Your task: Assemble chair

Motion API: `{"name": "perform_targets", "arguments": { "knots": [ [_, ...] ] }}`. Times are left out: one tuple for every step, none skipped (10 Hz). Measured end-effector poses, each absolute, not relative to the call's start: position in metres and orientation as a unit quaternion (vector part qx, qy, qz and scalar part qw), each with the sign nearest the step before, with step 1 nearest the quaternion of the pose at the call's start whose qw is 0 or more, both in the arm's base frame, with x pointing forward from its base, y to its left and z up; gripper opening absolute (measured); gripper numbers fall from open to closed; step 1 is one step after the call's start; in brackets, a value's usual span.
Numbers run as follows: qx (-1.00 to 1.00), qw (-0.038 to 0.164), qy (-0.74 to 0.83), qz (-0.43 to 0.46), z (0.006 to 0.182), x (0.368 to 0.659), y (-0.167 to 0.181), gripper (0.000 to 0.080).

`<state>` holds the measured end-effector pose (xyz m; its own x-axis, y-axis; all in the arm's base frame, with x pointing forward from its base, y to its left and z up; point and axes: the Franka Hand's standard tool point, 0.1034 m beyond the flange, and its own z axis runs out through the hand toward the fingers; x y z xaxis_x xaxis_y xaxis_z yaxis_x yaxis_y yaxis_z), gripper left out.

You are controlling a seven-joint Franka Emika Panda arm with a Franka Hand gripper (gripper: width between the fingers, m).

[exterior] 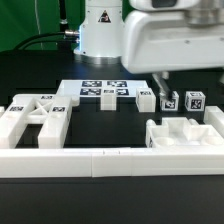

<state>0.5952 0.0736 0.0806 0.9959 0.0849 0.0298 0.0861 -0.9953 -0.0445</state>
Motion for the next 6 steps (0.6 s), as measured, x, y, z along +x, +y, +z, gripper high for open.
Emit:
{"name": "perform_targets", "arguments": {
  "knots": [
    [-0.999, 0.021, -0.046, -0.007, 0.081, 0.577, 0.069, 0.0646],
    [-0.999, 0.019, -0.048, -0.002, 0.079, 0.56, 0.066, 0.0646],
    [-0.999, 0.02, -0.048, -0.002, 0.079, 0.562, 0.067, 0.0649],
    [-0.999, 0.02, -0.048, -0.003, 0.078, 0.563, 0.067, 0.0649],
    [-0.999, 0.02, -0.048, -0.002, 0.078, 0.563, 0.067, 0.0649],
    [-0.999, 0.02, -0.048, -0.002, 0.077, 0.562, 0.067, 0.0649]
  ]
}}
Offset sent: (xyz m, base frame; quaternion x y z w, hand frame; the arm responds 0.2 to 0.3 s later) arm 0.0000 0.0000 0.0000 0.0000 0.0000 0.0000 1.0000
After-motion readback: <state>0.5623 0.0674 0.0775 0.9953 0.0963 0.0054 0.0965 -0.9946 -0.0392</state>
